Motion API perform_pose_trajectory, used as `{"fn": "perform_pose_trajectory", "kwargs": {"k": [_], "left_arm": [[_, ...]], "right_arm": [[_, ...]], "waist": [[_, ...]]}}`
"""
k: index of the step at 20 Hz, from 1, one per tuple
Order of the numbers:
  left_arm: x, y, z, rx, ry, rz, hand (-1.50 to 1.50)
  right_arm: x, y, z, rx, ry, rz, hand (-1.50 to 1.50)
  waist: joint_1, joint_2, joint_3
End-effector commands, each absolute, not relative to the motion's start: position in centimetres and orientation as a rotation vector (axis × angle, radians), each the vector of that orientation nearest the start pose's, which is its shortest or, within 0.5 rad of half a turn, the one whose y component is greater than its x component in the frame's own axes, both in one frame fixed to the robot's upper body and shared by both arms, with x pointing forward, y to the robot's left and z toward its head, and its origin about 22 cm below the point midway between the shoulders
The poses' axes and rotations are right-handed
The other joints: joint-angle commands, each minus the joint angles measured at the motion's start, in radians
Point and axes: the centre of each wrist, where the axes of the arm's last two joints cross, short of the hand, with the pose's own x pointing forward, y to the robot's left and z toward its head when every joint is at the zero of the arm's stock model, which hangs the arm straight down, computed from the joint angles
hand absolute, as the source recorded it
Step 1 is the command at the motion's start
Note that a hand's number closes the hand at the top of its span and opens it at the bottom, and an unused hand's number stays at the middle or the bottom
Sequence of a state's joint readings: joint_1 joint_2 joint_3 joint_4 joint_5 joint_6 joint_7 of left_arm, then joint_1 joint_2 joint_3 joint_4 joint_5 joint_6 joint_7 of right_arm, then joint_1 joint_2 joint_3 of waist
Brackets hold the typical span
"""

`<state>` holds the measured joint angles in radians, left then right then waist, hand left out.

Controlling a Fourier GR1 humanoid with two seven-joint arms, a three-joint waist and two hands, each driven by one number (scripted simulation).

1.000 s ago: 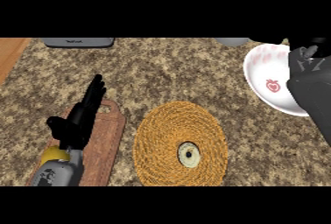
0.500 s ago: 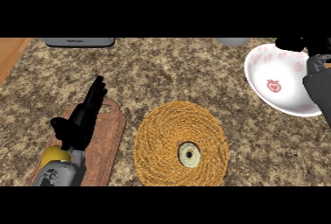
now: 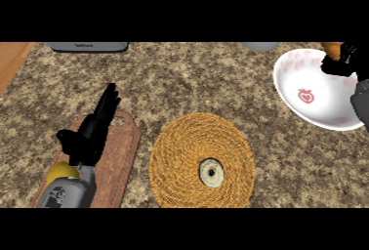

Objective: Pick the croissant from the placemat and place it in the bowl

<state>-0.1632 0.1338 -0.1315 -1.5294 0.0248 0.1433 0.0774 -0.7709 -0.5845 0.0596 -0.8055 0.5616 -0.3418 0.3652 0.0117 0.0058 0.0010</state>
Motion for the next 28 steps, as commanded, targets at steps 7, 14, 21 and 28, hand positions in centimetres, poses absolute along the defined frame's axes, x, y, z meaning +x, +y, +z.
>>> {"fn": "perform_pose_trajectory", "kwargs": {"k": [7, 14, 21, 28], "left_arm": [[27.5, 21.0, 3.6, 0.054, -1.591, -0.128, 0.0], [27.8, 22.4, 3.6, 0.081, -1.601, -0.094, 0.0], [27.3, 19.8, 2.4, 0.076, -1.582, -0.108, 0.0], [26.0, 21.7, 2.9, 0.082, -1.604, -0.096, 0.0]], "right_arm": [[38.8, -38.6, 7.8, -0.916, -1.357, 0.3, -1.5], [39.0, -39.4, 10.6, -0.975, -1.613, 0.097, -1.5], [37.3, -39.7, 12.1, -0.842, -1.604, -0.06, -1.5], [31.9, -44.2, 11.1, -0.71, -1.642, -0.149, -1.5]], "waist": [[0.005, 0.0, 0.001], [-0.006, -0.004, 0.0], [-0.022, -0.009, -0.001], [-0.025, -0.011, -0.001]]}}
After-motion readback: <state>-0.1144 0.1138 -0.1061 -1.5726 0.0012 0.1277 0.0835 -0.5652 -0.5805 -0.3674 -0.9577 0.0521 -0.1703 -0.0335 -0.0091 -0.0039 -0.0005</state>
